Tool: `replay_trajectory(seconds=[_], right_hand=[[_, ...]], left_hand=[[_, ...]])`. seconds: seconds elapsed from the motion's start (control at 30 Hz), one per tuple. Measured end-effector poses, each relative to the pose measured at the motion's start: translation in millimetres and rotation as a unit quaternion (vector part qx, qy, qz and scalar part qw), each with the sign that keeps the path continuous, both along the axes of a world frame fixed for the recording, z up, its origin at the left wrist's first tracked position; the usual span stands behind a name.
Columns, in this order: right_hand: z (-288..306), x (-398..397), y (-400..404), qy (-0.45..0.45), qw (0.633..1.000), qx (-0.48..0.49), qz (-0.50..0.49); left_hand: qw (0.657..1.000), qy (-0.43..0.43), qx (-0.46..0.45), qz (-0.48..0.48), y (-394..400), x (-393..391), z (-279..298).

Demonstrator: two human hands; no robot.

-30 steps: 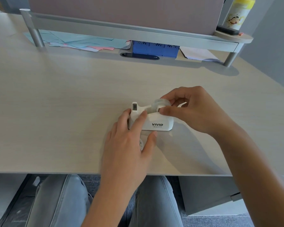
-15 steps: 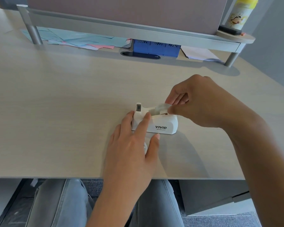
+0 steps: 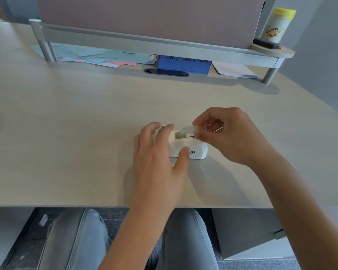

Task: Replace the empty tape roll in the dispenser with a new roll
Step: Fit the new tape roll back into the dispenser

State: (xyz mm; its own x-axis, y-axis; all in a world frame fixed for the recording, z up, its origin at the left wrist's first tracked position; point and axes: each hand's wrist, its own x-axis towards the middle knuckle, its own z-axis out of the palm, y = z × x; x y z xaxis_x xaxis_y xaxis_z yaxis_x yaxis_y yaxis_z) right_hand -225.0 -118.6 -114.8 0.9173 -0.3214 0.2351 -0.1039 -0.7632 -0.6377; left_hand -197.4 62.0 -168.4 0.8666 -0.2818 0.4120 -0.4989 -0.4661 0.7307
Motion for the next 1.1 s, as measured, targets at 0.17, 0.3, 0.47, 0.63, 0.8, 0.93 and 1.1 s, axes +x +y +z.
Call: replay_trajectory(seconds=[0.17, 0.3, 0.47, 0.63, 0.8, 0.93, 1.1], right_hand=[[-13, -3, -1, -0.05, 0.995, 0.081, -0.006], [-18, -4, -3, -0.06, 0.993, 0.105, -0.001], [-22, -3, -5, -0.074, 0.989, 0.124, 0.008], [-25, -5, -6, -0.082, 0.985, 0.148, 0.012], [-26, -5, -6, -0.085, 0.985, 0.152, 0.016], [-25, -5, -3, -0.082, 0.987, 0.137, 0.008], [-23, -5, 6, -0.074, 0.993, 0.097, -0.006]], left_hand=[[0.998, -0.007, 0.061, 0.01, -20, 30, 33], [0.996, 0.026, 0.084, -0.002, -31, 40, 37], [0.997, 0.069, 0.02, -0.009, -32, 41, 44], [0.995, 0.097, 0.0, 0.002, -34, 41, 47], [0.998, 0.054, 0.006, 0.016, -39, 37, 48], [0.999, 0.026, 0.033, 0.029, -40, 35, 51], [0.998, 0.053, 0.038, 0.019, -36, 42, 56]])
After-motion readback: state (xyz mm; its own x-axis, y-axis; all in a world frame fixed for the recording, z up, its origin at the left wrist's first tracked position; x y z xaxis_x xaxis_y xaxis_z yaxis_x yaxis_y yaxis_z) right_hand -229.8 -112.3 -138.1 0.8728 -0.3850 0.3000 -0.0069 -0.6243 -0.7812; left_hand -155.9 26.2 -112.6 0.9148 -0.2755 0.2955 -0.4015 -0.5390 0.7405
